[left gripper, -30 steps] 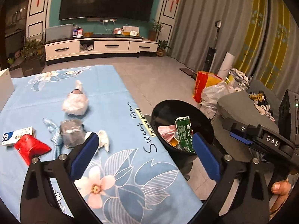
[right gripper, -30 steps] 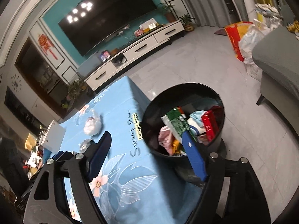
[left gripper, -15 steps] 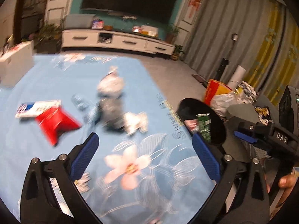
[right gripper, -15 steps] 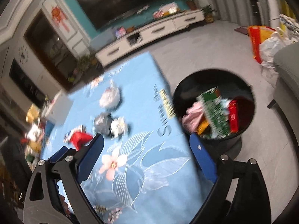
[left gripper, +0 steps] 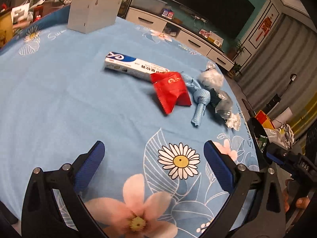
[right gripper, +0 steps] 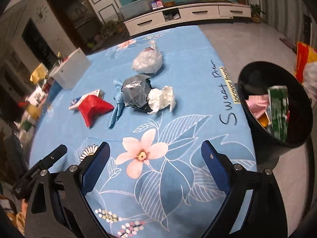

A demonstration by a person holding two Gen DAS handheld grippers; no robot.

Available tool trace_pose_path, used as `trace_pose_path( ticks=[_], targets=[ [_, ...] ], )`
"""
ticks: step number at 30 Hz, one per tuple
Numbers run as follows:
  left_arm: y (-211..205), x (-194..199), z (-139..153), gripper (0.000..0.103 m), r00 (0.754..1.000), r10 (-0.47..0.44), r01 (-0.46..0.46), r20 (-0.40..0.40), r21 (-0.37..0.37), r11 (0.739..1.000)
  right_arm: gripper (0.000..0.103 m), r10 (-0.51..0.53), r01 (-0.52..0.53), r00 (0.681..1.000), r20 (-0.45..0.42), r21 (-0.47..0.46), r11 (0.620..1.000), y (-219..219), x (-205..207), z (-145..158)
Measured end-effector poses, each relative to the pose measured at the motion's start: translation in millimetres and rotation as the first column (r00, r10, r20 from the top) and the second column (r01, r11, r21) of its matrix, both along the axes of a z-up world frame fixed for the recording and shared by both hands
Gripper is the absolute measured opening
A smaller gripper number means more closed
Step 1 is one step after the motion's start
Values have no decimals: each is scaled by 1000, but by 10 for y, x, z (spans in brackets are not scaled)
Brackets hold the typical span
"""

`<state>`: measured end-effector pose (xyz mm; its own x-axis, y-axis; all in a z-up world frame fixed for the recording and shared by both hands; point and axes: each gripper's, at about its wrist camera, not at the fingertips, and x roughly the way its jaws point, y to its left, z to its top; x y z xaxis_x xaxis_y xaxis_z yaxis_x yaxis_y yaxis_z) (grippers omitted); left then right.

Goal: Collect trash
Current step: 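Grasp the red wrapper with the left tool while the right grasps the white tissue, then carry red wrapper and tissue over the bin and release both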

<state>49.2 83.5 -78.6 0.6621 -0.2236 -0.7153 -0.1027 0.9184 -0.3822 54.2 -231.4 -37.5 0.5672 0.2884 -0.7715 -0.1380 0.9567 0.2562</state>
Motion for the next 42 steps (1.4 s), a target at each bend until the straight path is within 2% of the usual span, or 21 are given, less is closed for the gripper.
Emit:
trace_pose_path(
  ticks=[2, 5, 10, 18, 28, 29, 31, 32, 33, 36, 39, 42],
  targets=[
    [-35, 8, -19, 100, 1000, -13, 13, 2, -4, 1000, 91, 3, -3, 1000, 16, -27, 1000, 19, 39, -6],
    [-100, 39, -18, 100, 999, -34, 34, 19, -1, 999, 90, -5, 6, 1000, 25, -18, 1000, -23, 120, -42],
    [-198, 204, 4, 100, 998, -49, 49, 39, 8, 999, 70, -29, 30, 999, -17, 46, 999, -127, 343, -168],
    [-326, 633, 39, 100, 996, -56, 54, 72, 29, 998, 54, -63, 65, 998, -24, 92, 994, -190, 705, -292],
    [-430, 1117, -96, 99, 998, -42, 40, 37, 45, 998, 51, -35, 40, 998, -48, 116, 992, -100, 1003, -431],
    [-435, 1134, -106, 98, 998, -43, 41, 34, 50, 998, 50, -30, 36, 998, -51, 115, 993, -88, 1022, -443],
    [-454, 1159, -131, 85, 998, -48, 46, 29, 56, 997, 36, -16, 22, 998, -57, 103, 994, -44, 1047, -472],
    [-464, 1168, -144, 71, 999, -48, 46, 25, 63, 997, 33, -8, 14, 998, -56, 98, 995, -27, 1050, -477],
    [-471, 1180, -159, 62, 999, -51, 49, 18, 64, 997, 27, -2, 6, 999, -51, 88, 996, -5, 1040, -478],
    [-443, 1160, -191, 57, 999, -52, 52, 12, 52, 997, 15, 1, 1, 999, -37, 72, 997, 0, 1002, -454],
    [-417, 1115, -180, 39, 997, -71, 70, 30, 29, 997, 12, -12, 15, 999, -31, 76, 997, -58, 961, -424],
    [-427, 1035, -130, 35, 995, -90, 89, 42, 21, 996, 12, -30, 31, 999, -12, 89, 996, -142, 860, -352]
  ],
)
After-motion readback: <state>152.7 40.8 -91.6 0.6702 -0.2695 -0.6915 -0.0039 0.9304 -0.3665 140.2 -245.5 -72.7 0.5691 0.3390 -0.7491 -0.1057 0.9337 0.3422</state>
